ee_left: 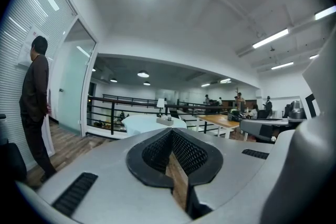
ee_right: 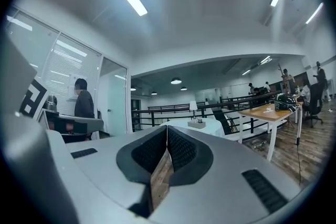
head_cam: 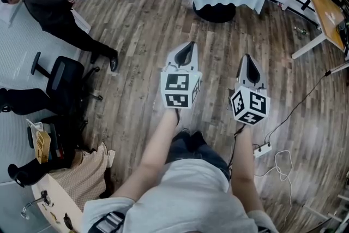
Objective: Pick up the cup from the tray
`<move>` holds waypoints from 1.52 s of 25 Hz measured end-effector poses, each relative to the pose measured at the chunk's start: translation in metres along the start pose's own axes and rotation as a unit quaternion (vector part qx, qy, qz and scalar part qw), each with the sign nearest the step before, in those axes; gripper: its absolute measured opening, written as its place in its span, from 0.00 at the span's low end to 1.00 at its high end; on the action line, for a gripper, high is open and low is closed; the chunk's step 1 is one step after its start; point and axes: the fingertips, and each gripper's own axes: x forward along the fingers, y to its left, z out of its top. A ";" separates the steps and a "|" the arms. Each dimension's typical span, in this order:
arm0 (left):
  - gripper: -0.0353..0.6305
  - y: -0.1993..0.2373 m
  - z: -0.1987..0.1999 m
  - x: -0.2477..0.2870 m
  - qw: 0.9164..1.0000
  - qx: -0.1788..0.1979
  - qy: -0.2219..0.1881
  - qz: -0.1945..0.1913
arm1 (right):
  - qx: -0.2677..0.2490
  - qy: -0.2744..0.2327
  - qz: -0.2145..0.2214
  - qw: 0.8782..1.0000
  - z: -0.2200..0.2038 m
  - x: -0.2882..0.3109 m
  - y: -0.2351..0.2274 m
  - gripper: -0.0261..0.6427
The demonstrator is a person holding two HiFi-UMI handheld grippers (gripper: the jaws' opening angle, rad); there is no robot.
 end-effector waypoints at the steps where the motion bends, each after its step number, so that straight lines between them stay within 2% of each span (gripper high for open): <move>1: 0.06 -0.004 -0.001 0.003 1.000 0.000 0.000 -0.001 | -0.002 0.000 0.000 1.000 -0.001 0.000 -0.005 0.05; 9: 0.06 -0.028 -0.012 0.021 1.000 -0.001 0.006 0.008 | 0.014 0.011 0.007 1.000 -0.017 0.002 -0.043 0.05; 19: 0.06 -0.020 -0.021 0.079 1.000 -0.015 0.020 0.015 | 0.032 0.031 -0.004 0.999 -0.033 0.046 -0.082 0.05; 26: 0.06 0.002 -0.019 0.159 1.000 -0.017 0.025 0.005 | 0.030 0.030 -0.012 0.999 -0.033 0.122 -0.099 0.05; 38: 0.06 0.065 0.024 0.321 0.999 -0.006 0.017 -0.030 | 0.025 0.019 -0.020 0.999 -0.006 0.296 -0.106 0.05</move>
